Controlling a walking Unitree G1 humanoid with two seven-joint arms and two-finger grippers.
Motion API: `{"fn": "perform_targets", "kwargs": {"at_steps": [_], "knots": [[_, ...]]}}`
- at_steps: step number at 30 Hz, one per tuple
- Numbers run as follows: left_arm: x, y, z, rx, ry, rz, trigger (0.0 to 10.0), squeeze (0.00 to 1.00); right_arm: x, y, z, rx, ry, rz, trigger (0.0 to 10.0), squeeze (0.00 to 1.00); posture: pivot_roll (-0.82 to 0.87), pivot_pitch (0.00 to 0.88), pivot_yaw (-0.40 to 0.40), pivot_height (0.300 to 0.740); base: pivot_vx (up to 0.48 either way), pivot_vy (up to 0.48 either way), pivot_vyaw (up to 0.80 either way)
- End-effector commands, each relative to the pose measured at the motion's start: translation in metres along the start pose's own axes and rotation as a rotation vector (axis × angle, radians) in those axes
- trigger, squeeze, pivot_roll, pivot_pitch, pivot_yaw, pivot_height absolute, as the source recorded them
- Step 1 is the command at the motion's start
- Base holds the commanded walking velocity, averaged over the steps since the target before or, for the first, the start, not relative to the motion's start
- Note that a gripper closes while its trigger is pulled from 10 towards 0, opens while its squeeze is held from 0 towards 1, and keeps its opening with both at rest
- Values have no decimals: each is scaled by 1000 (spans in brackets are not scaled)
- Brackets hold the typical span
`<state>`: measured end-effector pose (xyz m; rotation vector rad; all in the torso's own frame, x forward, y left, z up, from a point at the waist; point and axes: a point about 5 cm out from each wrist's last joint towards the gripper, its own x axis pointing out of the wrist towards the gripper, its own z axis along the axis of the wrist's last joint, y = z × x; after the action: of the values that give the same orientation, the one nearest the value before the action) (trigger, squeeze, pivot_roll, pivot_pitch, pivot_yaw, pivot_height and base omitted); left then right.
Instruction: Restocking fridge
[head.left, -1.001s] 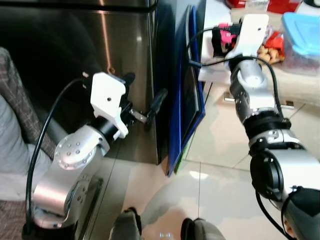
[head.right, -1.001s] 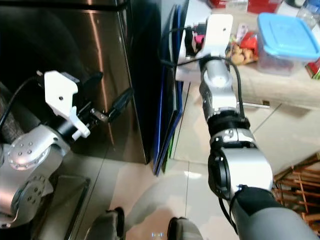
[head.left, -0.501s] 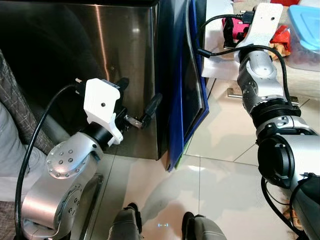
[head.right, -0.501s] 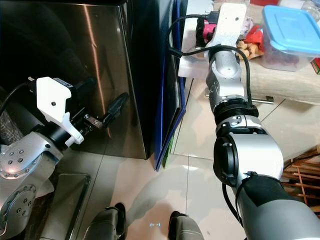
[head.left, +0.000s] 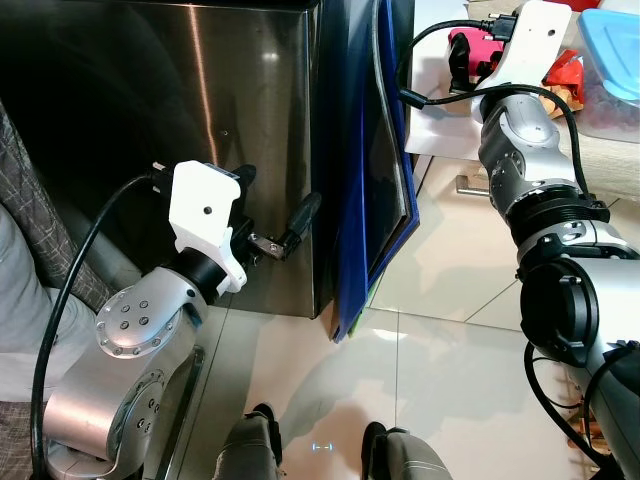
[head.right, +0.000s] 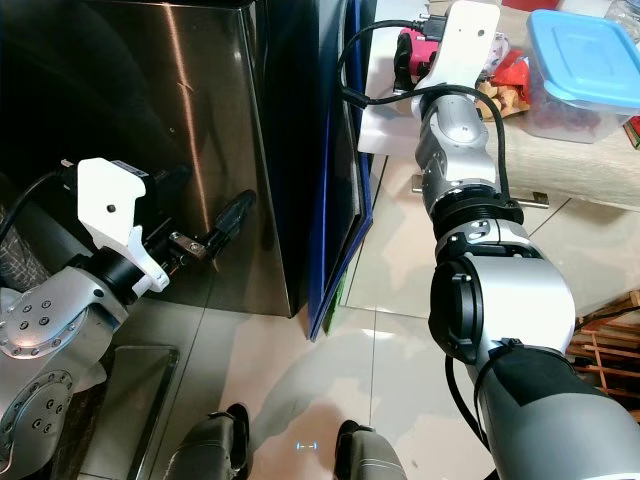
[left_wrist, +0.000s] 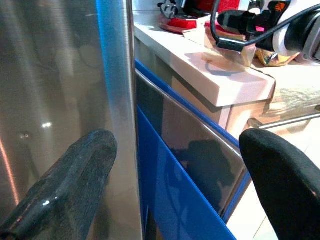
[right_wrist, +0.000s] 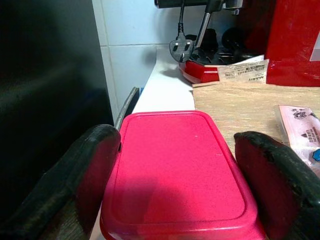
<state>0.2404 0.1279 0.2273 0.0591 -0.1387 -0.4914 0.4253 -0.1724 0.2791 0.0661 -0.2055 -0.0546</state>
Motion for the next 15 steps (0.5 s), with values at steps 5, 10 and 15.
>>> {"fn": "perform_targets", "kwargs": {"at_steps": [5, 10, 15], "knots": [[-1, -1, 2, -20, -8, 13, 10000, 0, -3, -5, -22, -40, 141, -9, 10000, 0, 201, 259, 9, 740, 0, 0, 0], [0, -2, 2, -25, -8, 13, 10000, 0, -4, -2, -26, -50, 176, 6, 10000, 0, 195, 256, 7, 740, 0, 0, 0], [2, -3, 1, -33, -10, 12, 10000, 0, -6, 3, -34, -18, 228, 24, 10000, 0, 187, 254, 2, 740, 0, 0, 0]]}}
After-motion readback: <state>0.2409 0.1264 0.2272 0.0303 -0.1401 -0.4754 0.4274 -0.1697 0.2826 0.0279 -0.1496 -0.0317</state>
